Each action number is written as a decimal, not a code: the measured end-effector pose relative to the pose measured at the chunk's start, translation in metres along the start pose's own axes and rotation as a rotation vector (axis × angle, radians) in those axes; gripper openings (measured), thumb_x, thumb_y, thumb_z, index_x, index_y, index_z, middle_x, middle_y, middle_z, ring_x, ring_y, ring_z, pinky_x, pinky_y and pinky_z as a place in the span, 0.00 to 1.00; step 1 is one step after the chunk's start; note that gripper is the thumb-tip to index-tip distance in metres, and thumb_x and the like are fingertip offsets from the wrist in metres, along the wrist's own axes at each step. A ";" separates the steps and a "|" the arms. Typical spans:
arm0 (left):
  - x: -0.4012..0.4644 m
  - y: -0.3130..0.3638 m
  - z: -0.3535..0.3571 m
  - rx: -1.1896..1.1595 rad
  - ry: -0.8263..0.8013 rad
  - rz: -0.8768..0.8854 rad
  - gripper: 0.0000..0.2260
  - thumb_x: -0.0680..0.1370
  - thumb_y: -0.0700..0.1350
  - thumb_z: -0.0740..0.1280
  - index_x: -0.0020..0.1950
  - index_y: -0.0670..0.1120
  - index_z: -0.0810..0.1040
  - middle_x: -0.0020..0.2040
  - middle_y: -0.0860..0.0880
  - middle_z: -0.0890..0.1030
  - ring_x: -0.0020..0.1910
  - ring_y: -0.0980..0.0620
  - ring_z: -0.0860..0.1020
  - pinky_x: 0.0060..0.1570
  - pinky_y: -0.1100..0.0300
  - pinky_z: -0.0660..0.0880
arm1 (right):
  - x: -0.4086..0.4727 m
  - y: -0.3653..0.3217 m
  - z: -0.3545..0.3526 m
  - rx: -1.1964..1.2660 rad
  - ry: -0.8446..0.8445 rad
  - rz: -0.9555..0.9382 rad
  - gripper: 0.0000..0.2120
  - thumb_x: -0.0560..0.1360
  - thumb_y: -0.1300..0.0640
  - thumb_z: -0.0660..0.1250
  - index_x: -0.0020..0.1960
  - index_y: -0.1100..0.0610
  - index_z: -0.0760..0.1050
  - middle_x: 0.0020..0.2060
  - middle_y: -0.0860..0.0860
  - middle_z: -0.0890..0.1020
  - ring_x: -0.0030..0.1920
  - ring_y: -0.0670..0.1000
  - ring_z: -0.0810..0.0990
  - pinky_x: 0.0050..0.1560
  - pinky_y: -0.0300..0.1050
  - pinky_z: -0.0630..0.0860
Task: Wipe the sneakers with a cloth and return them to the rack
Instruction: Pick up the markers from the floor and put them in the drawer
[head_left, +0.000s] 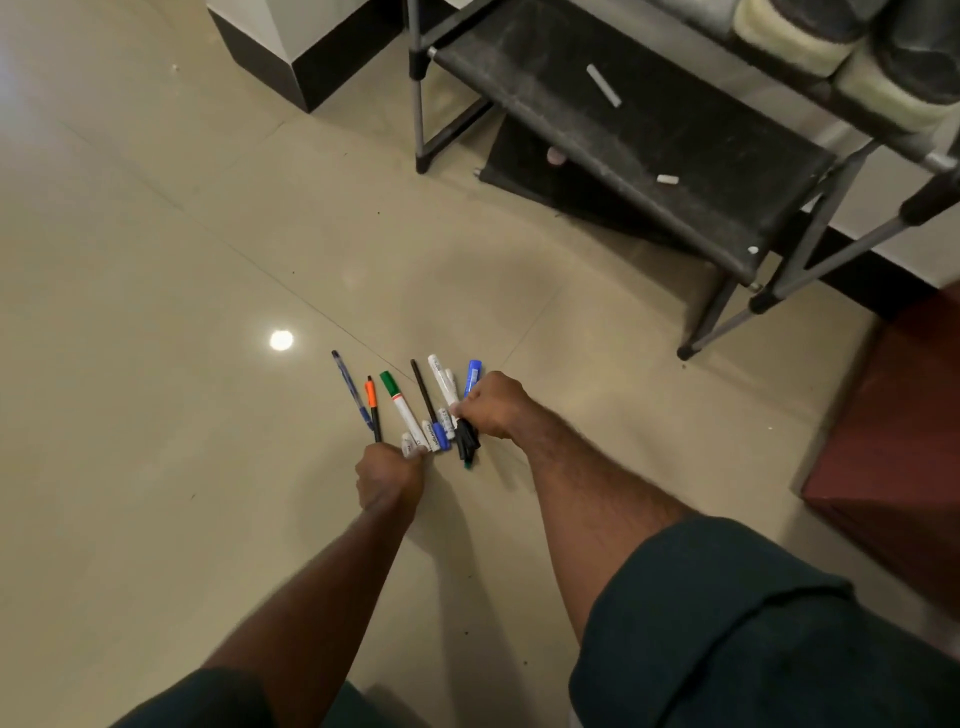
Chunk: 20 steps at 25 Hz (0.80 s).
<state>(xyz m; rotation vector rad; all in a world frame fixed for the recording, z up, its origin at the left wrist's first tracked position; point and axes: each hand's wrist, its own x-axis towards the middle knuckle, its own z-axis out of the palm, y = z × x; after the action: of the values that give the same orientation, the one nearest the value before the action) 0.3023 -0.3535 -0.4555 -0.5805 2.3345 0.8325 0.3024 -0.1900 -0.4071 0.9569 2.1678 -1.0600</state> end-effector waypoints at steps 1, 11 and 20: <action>0.000 0.002 0.001 -0.005 -0.005 -0.010 0.17 0.71 0.55 0.77 0.49 0.43 0.81 0.47 0.44 0.82 0.44 0.43 0.80 0.42 0.53 0.78 | 0.002 -0.001 0.004 -0.009 -0.007 0.006 0.13 0.72 0.48 0.72 0.44 0.55 0.73 0.42 0.54 0.76 0.41 0.52 0.74 0.31 0.41 0.65; 0.010 0.008 0.009 -0.029 -0.091 -0.067 0.19 0.75 0.51 0.75 0.57 0.44 0.73 0.50 0.45 0.76 0.48 0.45 0.76 0.42 0.52 0.75 | 0.005 0.007 0.015 0.053 -0.013 0.031 0.16 0.72 0.49 0.73 0.54 0.60 0.80 0.49 0.54 0.83 0.47 0.52 0.81 0.36 0.41 0.70; -0.011 0.079 -0.012 -0.398 -0.100 0.286 0.11 0.76 0.45 0.73 0.39 0.39 0.80 0.33 0.45 0.80 0.33 0.49 0.76 0.35 0.57 0.72 | -0.023 -0.048 -0.061 -0.028 0.061 -0.076 0.11 0.74 0.52 0.71 0.49 0.59 0.82 0.44 0.54 0.84 0.42 0.55 0.81 0.38 0.41 0.72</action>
<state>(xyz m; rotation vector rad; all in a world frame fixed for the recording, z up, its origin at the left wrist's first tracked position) 0.2617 -0.3036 -0.4075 -0.3545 2.1995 1.4440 0.2691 -0.1695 -0.3363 0.9114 2.2788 -1.0460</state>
